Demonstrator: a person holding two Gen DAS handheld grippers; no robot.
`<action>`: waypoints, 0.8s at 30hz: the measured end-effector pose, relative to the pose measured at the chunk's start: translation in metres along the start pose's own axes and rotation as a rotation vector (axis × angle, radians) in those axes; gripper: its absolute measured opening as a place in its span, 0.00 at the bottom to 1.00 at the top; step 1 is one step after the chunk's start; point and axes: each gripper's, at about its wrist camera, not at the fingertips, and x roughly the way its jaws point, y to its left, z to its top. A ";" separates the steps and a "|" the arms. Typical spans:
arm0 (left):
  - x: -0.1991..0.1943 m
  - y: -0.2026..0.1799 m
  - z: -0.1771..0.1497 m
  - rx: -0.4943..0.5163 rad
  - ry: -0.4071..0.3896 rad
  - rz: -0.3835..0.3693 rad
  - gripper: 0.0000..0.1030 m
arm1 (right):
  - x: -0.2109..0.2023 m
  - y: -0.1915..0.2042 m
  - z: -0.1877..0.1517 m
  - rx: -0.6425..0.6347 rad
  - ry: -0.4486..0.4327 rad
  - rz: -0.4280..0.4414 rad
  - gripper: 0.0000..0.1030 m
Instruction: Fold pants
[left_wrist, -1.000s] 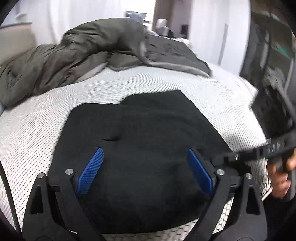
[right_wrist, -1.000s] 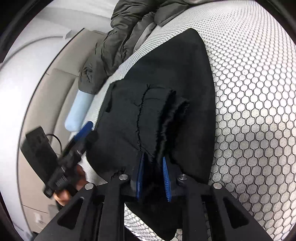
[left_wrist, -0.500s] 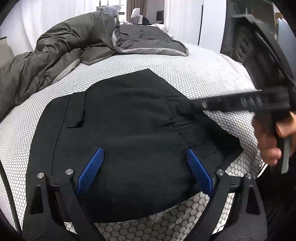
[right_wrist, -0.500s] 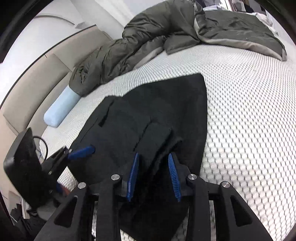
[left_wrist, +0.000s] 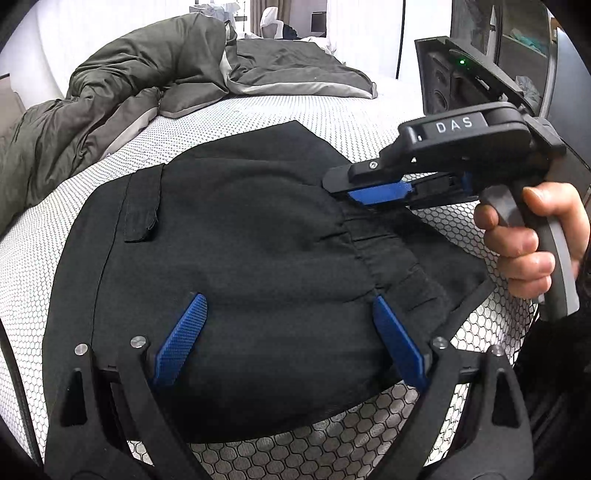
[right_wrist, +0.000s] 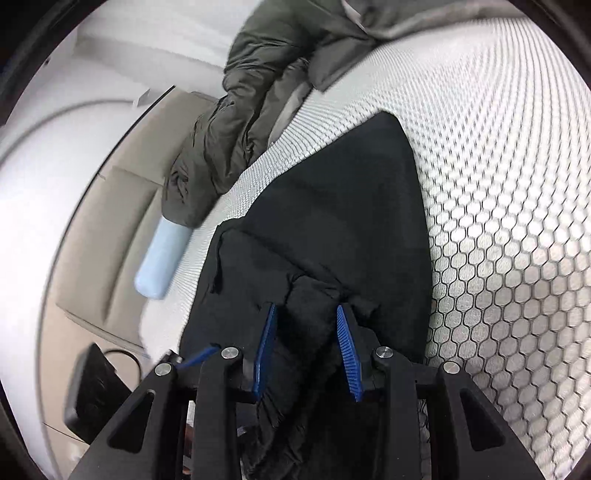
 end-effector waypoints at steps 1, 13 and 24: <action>0.000 0.001 0.000 0.002 0.002 0.000 0.88 | -0.002 0.000 -0.001 0.005 0.002 -0.003 0.33; -0.001 0.006 -0.001 -0.016 0.000 -0.002 0.88 | -0.003 0.042 -0.012 -0.206 -0.079 -0.064 0.23; 0.000 0.006 0.000 -0.003 0.008 0.005 0.88 | -0.014 0.038 -0.016 -0.214 -0.066 -0.231 0.13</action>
